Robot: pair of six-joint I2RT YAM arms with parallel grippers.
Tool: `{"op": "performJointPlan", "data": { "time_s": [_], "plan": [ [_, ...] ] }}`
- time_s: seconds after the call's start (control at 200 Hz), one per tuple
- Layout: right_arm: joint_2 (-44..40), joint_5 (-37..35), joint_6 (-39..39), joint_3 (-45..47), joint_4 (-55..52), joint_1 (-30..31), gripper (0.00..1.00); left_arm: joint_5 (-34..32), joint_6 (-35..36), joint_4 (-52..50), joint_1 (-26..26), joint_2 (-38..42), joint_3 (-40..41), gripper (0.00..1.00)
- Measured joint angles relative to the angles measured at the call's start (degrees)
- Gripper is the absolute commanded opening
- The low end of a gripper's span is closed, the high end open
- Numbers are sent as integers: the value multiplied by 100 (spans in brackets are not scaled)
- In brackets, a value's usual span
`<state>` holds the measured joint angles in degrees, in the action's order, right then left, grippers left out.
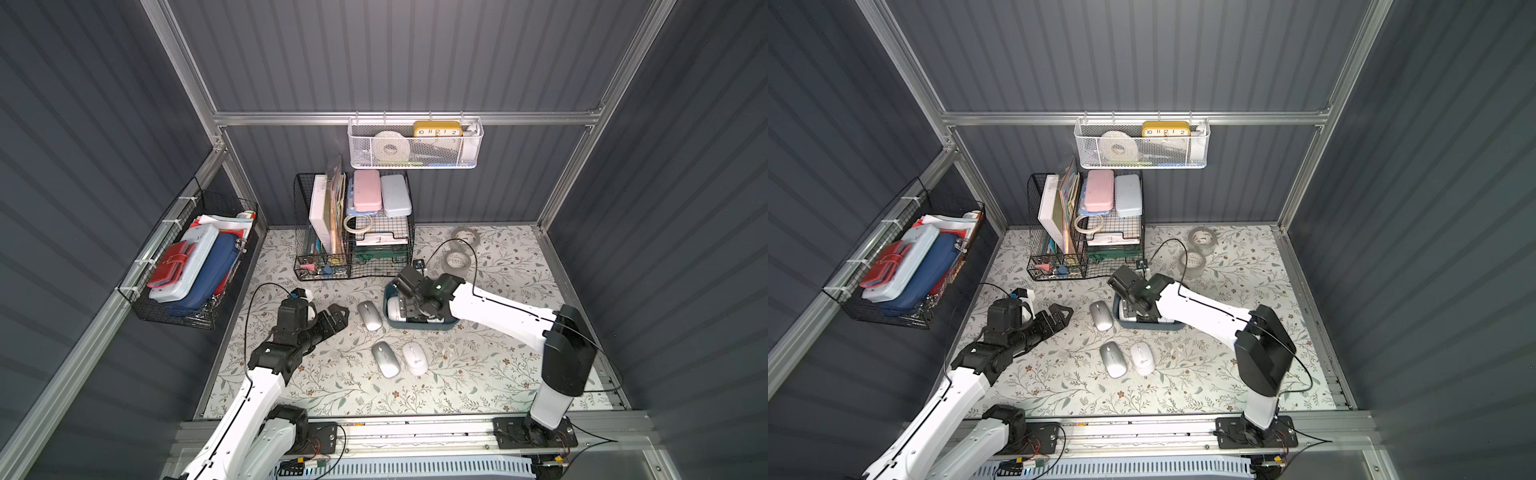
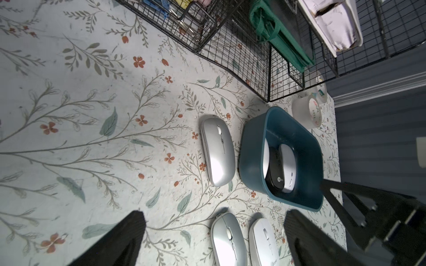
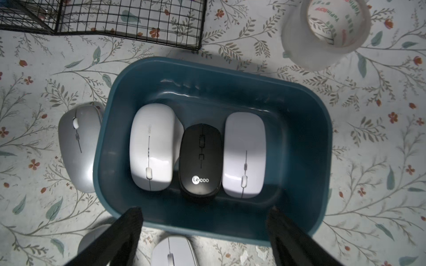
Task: Take out the mouse from the storage box
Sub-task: Pick up the mouse from the storage box.
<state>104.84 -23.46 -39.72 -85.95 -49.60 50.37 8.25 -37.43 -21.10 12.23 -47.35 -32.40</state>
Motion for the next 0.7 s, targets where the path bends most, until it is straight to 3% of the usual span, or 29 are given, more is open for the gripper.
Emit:
{"op": "performJointPlan", "data": {
  "time_s": [0.375, 0.7],
  "plan": [
    [730, 490, 127, -153, -214, -914, 86, -42, 48, 17, 0, -223, 48, 100],
    [1379, 739, 118, -249, -149, -1357, 87, 15, 61, 232, 0, -586, 111, 99]
  ]
}}
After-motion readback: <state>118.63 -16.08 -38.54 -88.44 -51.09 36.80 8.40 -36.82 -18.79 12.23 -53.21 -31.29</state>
